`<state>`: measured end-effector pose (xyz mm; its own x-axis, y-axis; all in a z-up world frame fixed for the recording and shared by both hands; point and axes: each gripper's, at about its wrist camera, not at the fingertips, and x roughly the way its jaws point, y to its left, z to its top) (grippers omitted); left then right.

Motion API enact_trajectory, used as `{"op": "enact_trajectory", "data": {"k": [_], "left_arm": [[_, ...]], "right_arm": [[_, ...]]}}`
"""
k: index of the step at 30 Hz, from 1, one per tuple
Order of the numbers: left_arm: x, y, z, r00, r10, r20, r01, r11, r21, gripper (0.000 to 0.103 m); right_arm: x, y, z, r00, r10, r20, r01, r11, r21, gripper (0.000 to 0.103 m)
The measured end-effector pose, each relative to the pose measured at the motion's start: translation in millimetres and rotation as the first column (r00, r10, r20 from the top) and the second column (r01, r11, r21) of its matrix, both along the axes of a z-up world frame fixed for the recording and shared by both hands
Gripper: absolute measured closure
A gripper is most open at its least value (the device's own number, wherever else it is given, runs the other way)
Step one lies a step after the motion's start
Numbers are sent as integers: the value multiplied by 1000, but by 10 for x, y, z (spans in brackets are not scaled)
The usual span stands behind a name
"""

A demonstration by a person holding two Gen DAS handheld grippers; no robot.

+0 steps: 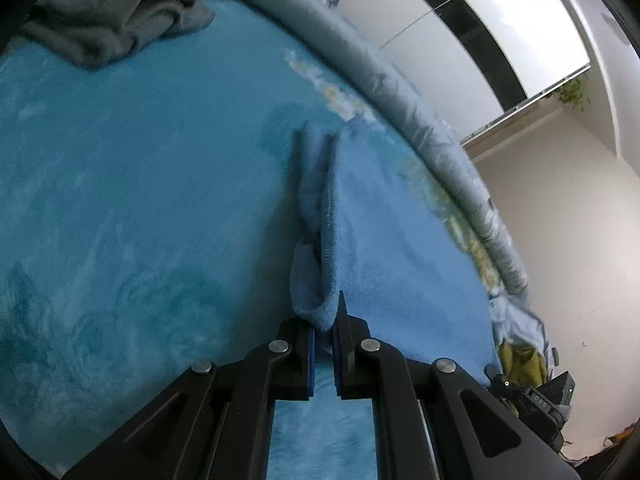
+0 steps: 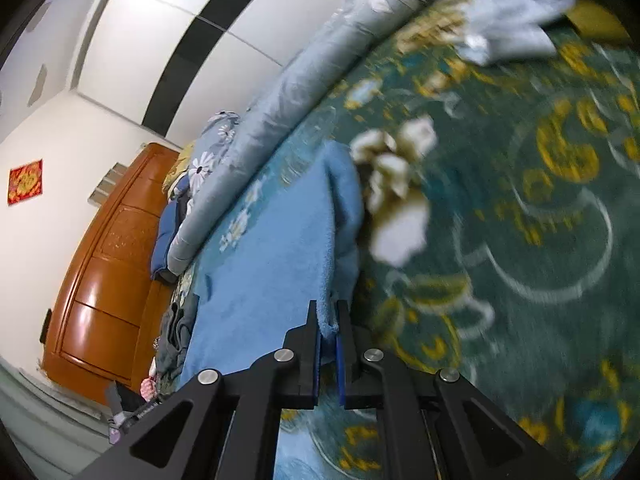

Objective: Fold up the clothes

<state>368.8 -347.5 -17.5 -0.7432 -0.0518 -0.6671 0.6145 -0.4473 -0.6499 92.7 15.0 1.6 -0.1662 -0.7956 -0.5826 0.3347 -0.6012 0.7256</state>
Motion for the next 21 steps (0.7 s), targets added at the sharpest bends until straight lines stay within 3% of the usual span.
{"op": "enact_trajectory", "data": {"k": [4, 7, 11, 13, 15, 16, 18, 21], "left_arm": [[-38, 5, -50, 1000, -22, 6, 22, 999, -25, 96], [30, 19, -12, 997, -64, -35, 63, 997, -39, 95], [169, 13, 68, 995, -82, -53, 80, 996, -44, 80], [234, 10, 167, 996, -82, -42, 78, 993, -84, 67], [280, 35, 312, 997, -68, -30, 63, 984, -164, 49], [274, 56, 391, 998, -64, -22, 58, 976, -210, 44], [199, 105, 528, 998, -66, -2, 63, 955, -288, 33], [-26, 175, 651, 993, -118, 11, 115, 935, -335, 31]], "right_arm": [[-20, -12, -122, 1000, -6, 17, 5, 1000, 17, 97], [-8, -24, -100, 1000, 9, -1, -8, 1000, 27, 96], [30, -31, -28, 999, 25, -45, -23, 999, 42, 92], [63, -9, 15, 996, 27, -80, -22, 998, 66, 83], [96, 56, 54, 993, 29, -115, -20, 997, 76, 52], [103, 88, 75, 991, 31, -133, -21, 997, 76, 46], [83, 119, 117, 986, 41, -163, -30, 997, 70, 41], [-19, 18, 149, 981, 66, -181, -52, 995, 84, 35]]}}
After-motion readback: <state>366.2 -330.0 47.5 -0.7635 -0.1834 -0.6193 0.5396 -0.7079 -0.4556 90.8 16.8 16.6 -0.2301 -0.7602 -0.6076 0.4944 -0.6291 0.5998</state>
